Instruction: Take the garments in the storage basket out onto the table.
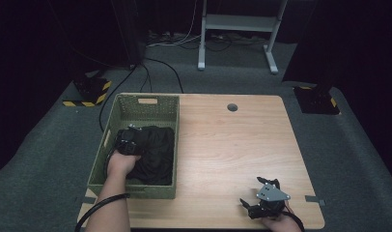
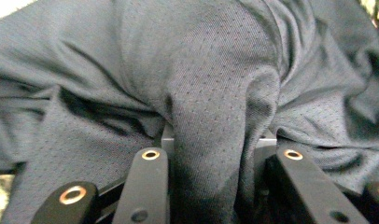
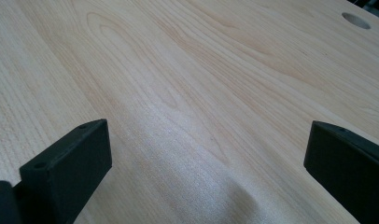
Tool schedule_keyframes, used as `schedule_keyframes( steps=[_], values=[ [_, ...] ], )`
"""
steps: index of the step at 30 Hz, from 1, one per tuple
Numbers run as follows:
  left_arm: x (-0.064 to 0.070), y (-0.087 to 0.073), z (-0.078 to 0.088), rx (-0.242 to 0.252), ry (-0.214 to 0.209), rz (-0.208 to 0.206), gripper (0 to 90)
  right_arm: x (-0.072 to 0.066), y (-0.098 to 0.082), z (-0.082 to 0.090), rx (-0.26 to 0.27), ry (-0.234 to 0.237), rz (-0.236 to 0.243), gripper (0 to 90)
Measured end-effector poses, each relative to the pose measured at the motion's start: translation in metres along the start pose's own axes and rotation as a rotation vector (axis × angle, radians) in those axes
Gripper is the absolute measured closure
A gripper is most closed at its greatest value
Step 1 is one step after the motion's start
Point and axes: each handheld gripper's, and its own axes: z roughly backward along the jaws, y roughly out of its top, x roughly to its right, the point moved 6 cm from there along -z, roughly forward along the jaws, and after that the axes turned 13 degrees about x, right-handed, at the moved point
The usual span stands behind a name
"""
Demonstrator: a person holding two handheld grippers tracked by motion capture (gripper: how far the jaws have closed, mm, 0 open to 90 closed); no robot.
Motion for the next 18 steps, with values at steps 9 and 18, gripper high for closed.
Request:
schedule_keyframes(
  steps=[9, 18],
  values=[
    [0.002, 0.02, 0.017, 0.148, -0.006, -0.026, 68.7, 0.0, 0.0, 0.0, -0.002, 0.0, 0.007, 0.5],
    [0.006, 0.035, 0.037, 0.274, -0.025, -0.032, 68.6, 0.0, 0.0, 0.0, -0.003, 0.0, 0.011, 0.6]
  ],
)
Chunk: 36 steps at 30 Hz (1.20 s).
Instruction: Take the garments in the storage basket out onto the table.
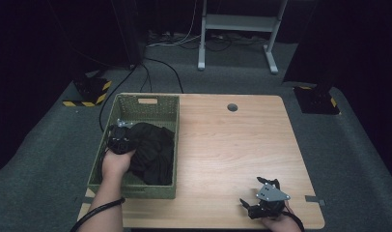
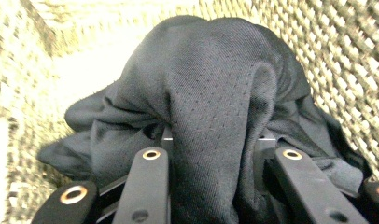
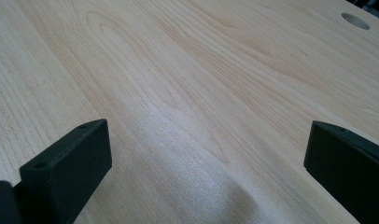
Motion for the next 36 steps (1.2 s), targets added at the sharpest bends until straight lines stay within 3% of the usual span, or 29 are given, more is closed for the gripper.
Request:
schedule_keyframes(
  steps=[4, 19, 26, 36],
  values=[
    [0.007, 0.012, 0.009, 0.077, -0.027, 0.001, 68.6, 0.0, 0.0, 0.0, 0.0, 0.0, 0.0, 0.6],
    [0.024, 0.046, 0.032, 0.256, -0.085, 0.03, 68.6, 0.0, 0.0, 0.0, 0.002, 0.001, 0.001, 0.5],
    [0.029, 0.058, 0.042, 0.318, -0.106, 0.048, 68.6, 0.0, 0.0, 0.0, 0.002, 0.001, 0.002, 0.6],
    [0.039, 0.079, 0.06, 0.413, -0.132, 0.042, 68.6, 0.0, 0.0, 0.0, 0.003, 0.001, 0.003, 0.6]
  ],
)
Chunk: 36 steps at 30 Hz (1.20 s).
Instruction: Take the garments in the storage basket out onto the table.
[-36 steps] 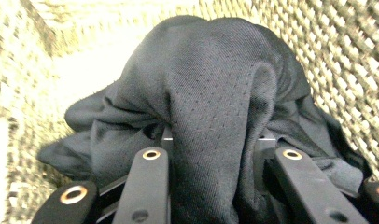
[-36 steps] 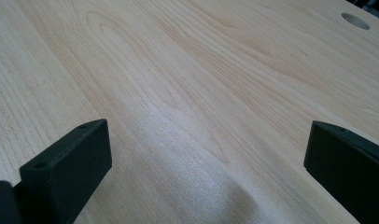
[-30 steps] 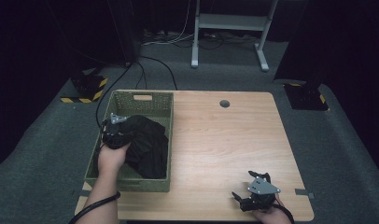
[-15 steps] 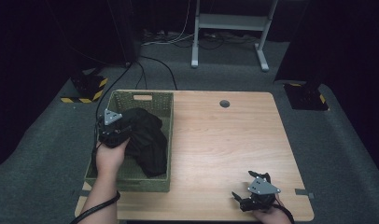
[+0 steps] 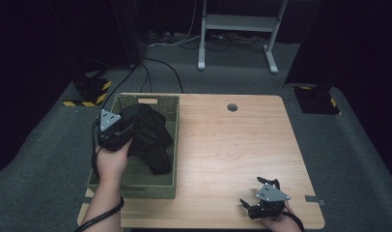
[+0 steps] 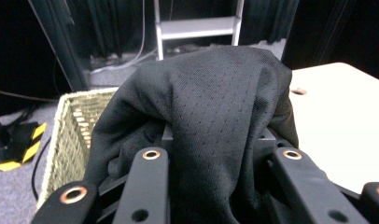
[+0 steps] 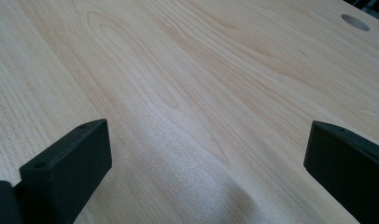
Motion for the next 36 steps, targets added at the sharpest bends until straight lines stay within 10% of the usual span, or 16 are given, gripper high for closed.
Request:
schedule_keyframes(
  steps=[36],
  values=[
    [0.038, 0.061, 0.02, 0.249, -0.082, 0.009, 68.2, 0.0, 0.0, 0.0, 0.004, 0.0, 0.001, 0.6]
  ],
)
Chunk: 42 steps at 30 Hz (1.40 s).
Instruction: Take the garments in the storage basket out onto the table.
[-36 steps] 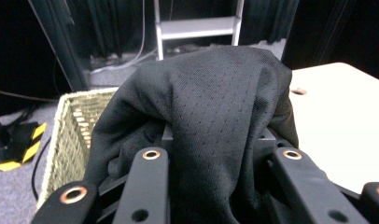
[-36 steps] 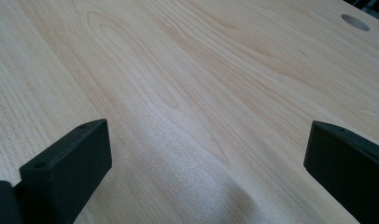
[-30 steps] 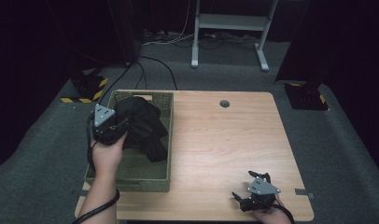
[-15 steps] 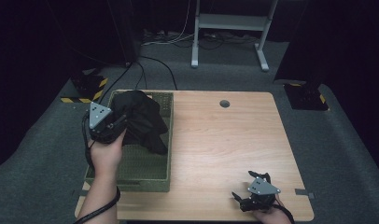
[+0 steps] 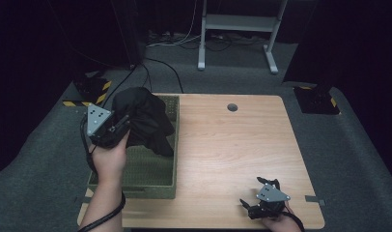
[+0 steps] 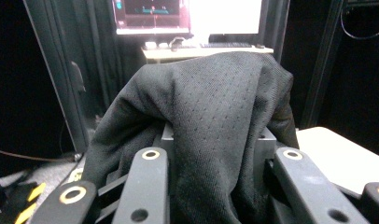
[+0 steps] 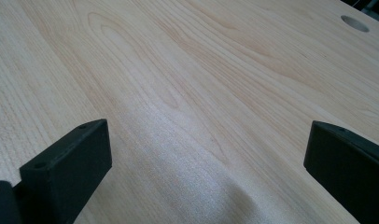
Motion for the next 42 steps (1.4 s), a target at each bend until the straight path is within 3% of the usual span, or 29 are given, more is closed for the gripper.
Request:
schedule_keyframes(
  steps=[9, 16, 19, 42],
  values=[
    [0.008, 0.019, 0.003, 0.095, -0.012, 0.014, 68.2, 0.0, 0.0, 0.0, 0.002, 0.0, 0.001, 0.6],
    [0.014, 0.03, 0.004, 0.141, -0.022, 0.01, 68.2, 0.0, 0.0, 0.0, 0.001, 0.0, 0.002, 0.6],
    [0.015, 0.034, 0.004, 0.161, -0.022, 0.027, 68.2, 0.0, 0.0, 0.0, 0.003, 0.0, 0.003, 0.6],
    [0.048, 0.062, 0.007, 0.236, -0.102, 0.031, 68.1, 0.0, 0.0, 0.001, 0.002, -0.002, 0.006, 0.6]
  ],
)
